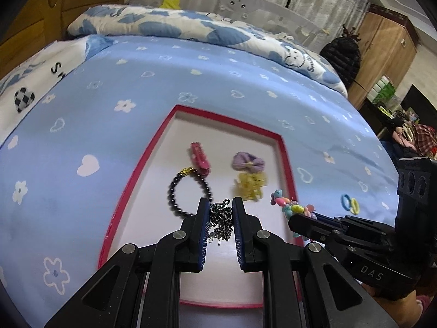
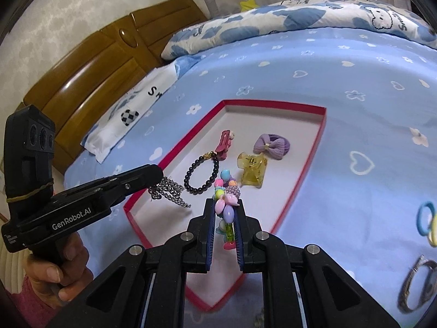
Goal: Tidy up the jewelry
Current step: 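Carry the silver chain and beaded hair tie over the red tray with both tools, then open the left tool on the silver chain while the right tool releases the beaded hair tie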
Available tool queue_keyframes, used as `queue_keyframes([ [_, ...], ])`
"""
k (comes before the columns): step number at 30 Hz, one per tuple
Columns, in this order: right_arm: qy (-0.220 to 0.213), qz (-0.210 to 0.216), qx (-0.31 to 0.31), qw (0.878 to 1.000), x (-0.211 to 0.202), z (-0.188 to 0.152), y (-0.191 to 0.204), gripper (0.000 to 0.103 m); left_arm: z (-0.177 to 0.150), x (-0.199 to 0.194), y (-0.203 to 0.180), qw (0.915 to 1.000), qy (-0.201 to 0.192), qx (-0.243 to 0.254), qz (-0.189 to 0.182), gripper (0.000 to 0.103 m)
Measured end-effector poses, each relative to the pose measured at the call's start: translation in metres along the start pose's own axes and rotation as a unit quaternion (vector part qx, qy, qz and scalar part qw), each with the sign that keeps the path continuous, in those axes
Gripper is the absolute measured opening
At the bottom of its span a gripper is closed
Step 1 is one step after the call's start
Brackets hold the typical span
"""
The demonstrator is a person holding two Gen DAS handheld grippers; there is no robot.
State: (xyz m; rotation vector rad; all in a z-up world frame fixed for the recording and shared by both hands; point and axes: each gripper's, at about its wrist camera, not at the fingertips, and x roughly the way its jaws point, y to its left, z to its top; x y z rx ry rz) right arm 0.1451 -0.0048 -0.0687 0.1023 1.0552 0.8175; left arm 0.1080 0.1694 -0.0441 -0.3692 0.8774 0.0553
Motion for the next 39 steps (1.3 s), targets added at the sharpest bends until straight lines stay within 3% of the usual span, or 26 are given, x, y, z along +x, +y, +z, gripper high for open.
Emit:
queue_keyframes([
  [15,0.057,-0.034,-0.029,0.997,0.050,-0.003,0.003,0.012,-0.005,0.041,0.025,0.9981,0.038,-0.028,0.040,0.015],
  [28,0.069,-0.044,-0.048,0.995,0.055,-0.002,0.007,0.015,-0.007,0.049,0.024,0.9968,0.052,-0.025,0.055,0.016],
  [36,0.064,-0.035,-0.041,0.996,0.050,-0.002,0.007,0.026,-0.008,0.042,0.023,0.9967,0.047,-0.031,0.058,0.019],
  [39,0.053,-0.029,-0.032,0.998,0.039,-0.003,0.005,0.034,-0.008,0.034,0.023,0.9968,0.040,-0.040,0.055,0.030],
])
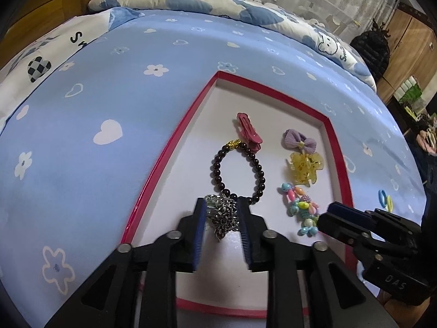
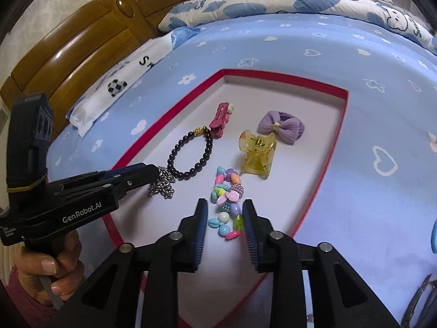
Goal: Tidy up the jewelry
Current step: 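Open the left tool on the silver chain while the right tool releases the beaded hair tie, then move both open tools back over the remaining jewelry beside the tray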
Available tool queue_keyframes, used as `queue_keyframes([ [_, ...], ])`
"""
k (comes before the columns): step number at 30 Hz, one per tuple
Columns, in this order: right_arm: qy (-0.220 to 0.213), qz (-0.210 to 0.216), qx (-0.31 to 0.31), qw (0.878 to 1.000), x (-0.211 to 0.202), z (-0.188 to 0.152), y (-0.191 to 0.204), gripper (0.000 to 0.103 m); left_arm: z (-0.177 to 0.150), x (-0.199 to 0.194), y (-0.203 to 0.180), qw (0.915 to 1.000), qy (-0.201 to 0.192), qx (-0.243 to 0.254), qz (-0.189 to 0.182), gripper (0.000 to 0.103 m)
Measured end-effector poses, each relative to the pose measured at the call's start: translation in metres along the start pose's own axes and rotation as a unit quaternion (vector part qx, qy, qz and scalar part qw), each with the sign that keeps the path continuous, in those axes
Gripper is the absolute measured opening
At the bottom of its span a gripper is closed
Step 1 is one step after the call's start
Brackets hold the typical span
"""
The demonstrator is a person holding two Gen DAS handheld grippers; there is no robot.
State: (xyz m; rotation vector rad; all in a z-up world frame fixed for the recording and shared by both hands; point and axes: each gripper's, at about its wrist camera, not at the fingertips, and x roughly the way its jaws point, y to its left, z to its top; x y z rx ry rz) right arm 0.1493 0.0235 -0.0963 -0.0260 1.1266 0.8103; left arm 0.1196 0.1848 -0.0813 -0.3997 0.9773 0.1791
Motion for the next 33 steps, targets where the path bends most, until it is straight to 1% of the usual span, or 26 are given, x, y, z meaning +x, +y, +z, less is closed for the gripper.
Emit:
queue_keyframes([
  [1,-0.006,0.001,0.003,1.000,-0.005,-0.001,-0.001,0.035,-0.001,-0.003,0.001,1.0000,-0.003,-0.003,-0.001,0.038],
  [2,-0.014,0.003,0.006,1.000,-0.012,-0.001,-0.002,0.037,-0.002,-0.007,0.000,0.9999,-0.008,-0.006,-0.003,0.040],
  [4,-0.027,0.005,0.013,1.000,-0.023,-0.002,-0.005,0.041,-0.004,-0.012,-0.002,0.9999,-0.011,-0.006,-0.007,0.040],
  [7,-0.049,0.005,0.026,0.998,-0.041,-0.005,-0.010,0.042,-0.007,-0.020,-0.005,0.9998,-0.015,-0.006,-0.013,0.040],
  [12,-0.079,0.003,0.044,0.996,-0.072,-0.012,-0.021,0.043,-0.012,-0.037,-0.011,0.9995,-0.023,-0.002,-0.022,0.044],
  [15,-0.096,-0.004,0.054,0.994,-0.090,-0.020,-0.030,0.046,-0.017,-0.050,-0.018,0.9992,-0.028,0.004,-0.030,0.046],
  [18,-0.109,-0.014,0.068,0.992,-0.107,-0.028,-0.042,0.046,-0.023,-0.062,-0.026,0.9986,-0.033,0.013,-0.039,0.048],
  [21,-0.121,-0.028,0.084,0.989,-0.123,-0.039,-0.056,0.046,-0.029,-0.073,-0.038,0.9977,-0.035,0.027,-0.051,0.050],
  [29,-0.147,-0.069,0.137,0.977,-0.165,-0.074,-0.098,0.048,-0.042,-0.085,-0.075,0.9932,-0.026,0.082,-0.078,0.051],
  [33,-0.160,-0.084,0.153,0.971,-0.183,-0.089,-0.111,0.048,-0.046,-0.088,-0.089,0.9907,-0.023,0.104,-0.086,0.051],
])
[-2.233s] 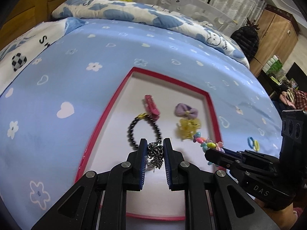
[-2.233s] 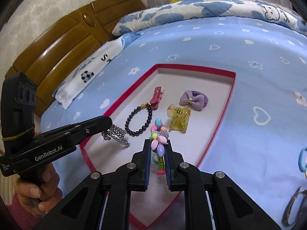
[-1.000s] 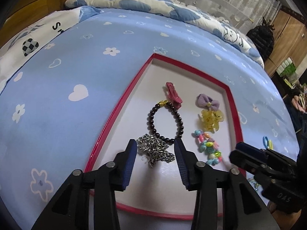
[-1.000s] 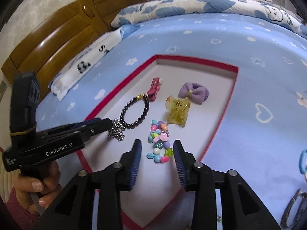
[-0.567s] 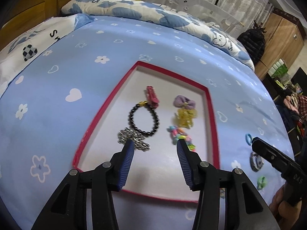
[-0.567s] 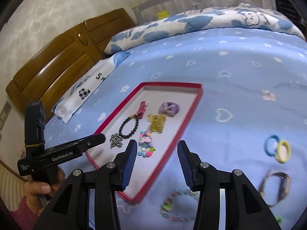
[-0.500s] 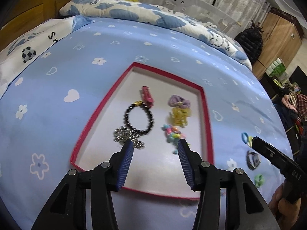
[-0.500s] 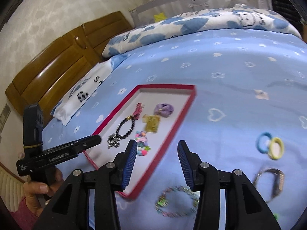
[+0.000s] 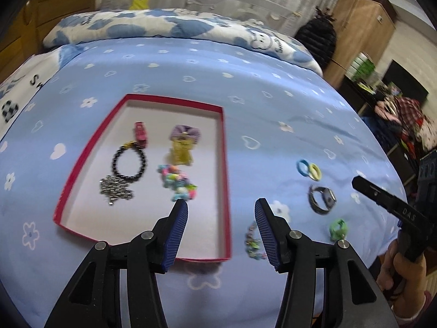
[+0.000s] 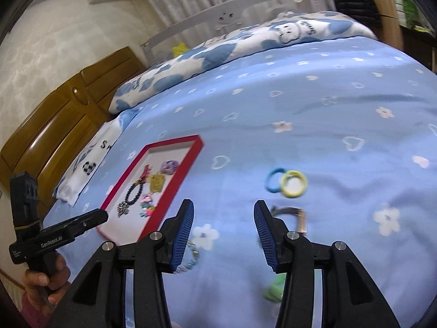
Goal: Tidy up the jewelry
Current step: 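Move both open tools back over the remaining jewelry beside the tray, then grasp the beaded bracelet with the left tool while the right tool grasps the silver watch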
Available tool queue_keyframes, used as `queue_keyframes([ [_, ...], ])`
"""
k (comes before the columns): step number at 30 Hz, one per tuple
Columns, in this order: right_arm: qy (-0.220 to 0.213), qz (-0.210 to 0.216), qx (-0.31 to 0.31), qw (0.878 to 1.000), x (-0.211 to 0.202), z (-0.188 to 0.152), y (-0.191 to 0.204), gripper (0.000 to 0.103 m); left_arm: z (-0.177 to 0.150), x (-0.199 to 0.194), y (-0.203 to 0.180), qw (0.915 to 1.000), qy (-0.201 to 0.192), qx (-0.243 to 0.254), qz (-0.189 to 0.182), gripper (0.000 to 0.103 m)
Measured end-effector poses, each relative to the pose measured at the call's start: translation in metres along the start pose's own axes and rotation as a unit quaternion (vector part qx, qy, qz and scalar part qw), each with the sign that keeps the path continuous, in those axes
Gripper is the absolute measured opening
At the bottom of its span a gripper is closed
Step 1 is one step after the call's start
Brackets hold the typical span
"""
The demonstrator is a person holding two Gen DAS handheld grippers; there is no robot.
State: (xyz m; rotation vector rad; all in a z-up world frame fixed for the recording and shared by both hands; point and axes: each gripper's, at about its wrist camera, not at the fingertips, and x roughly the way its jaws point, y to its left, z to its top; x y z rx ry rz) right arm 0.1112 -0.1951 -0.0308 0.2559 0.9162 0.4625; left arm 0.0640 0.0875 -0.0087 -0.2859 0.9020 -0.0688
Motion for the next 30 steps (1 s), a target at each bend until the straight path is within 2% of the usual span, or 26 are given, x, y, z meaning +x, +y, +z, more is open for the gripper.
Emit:
queue_keyframes([
  [12,-0.020,-0.026,0.018,0.999,-0.025,-0.011,-0.032,0.048,-0.004,0.011,-0.034,0.9978,0.024,0.061,-0.008,0.051],
  [30,-0.005,-0.031,0.033,0.999,-0.018,-0.018,-0.049,0.048,-0.008,0.067,-0.072,0.9857,0.082,0.147,0.003,0.050],
])
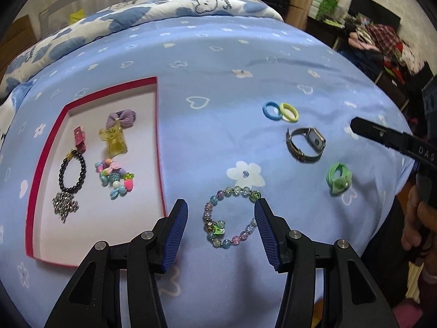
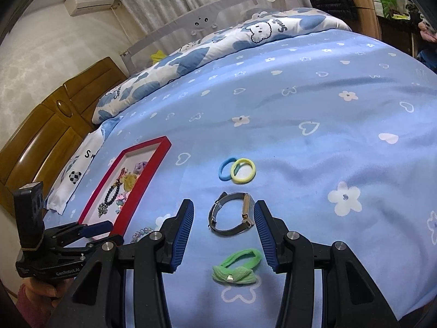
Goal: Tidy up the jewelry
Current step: 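Grasp the beaded bracelet with the left tool while the right tool grasps the silver watch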
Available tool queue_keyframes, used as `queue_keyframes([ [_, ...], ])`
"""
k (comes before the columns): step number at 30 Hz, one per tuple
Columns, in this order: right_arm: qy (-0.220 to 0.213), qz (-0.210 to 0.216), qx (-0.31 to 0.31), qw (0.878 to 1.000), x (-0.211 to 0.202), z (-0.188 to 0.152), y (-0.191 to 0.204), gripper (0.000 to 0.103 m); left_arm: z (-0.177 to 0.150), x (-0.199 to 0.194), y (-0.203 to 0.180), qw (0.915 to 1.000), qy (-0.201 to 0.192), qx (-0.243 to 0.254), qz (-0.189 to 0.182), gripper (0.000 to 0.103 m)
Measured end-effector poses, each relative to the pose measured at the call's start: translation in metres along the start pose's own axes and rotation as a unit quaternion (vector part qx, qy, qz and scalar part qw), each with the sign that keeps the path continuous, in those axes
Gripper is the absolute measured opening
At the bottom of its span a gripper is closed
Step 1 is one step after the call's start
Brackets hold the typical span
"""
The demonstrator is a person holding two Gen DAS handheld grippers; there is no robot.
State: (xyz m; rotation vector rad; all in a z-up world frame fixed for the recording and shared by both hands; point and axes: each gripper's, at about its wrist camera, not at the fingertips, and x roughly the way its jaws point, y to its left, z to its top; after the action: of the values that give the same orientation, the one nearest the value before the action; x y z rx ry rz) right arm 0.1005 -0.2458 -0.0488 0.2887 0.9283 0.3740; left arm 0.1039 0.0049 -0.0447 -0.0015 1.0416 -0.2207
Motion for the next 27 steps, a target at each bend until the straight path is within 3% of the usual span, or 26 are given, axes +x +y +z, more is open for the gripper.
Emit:
queue_keyframes([
  [10,0.028,-0.008,-0.007,1.000,0.022,-0.001,-0.002,0.048,0.009,0.032,-0.003,0.9991,0.034,0.023,0.014,0.049],
  [19,0.060,-0.028,-0.030,0.997,0.052,-0.002,0.003,0.048,0.015,0.063,-0.012,0.9971,0.065,0.036,0.018,0.028],
  [21,0.065,-0.034,-0.035,0.997,0.057,-0.003,0.002,0.048,0.017,0.068,-0.014,0.9968,0.066,0.043,0.016,0.022],
  [23,0.073,-0.040,-0.038,0.996,0.064,-0.004,0.001,0.047,0.018,0.069,-0.015,0.9967,0.063,0.049,0.014,0.007],
  [25,0.079,-0.047,-0.041,0.995,0.070,-0.005,-0.001,0.046,0.017,0.071,-0.015,0.9968,0.061,0.050,0.008,0.007],
  [27,0.084,-0.055,-0.046,0.994,0.074,-0.007,-0.001,0.026,0.017,0.070,-0.013,0.9977,0.054,0.041,0.000,0.007],
])
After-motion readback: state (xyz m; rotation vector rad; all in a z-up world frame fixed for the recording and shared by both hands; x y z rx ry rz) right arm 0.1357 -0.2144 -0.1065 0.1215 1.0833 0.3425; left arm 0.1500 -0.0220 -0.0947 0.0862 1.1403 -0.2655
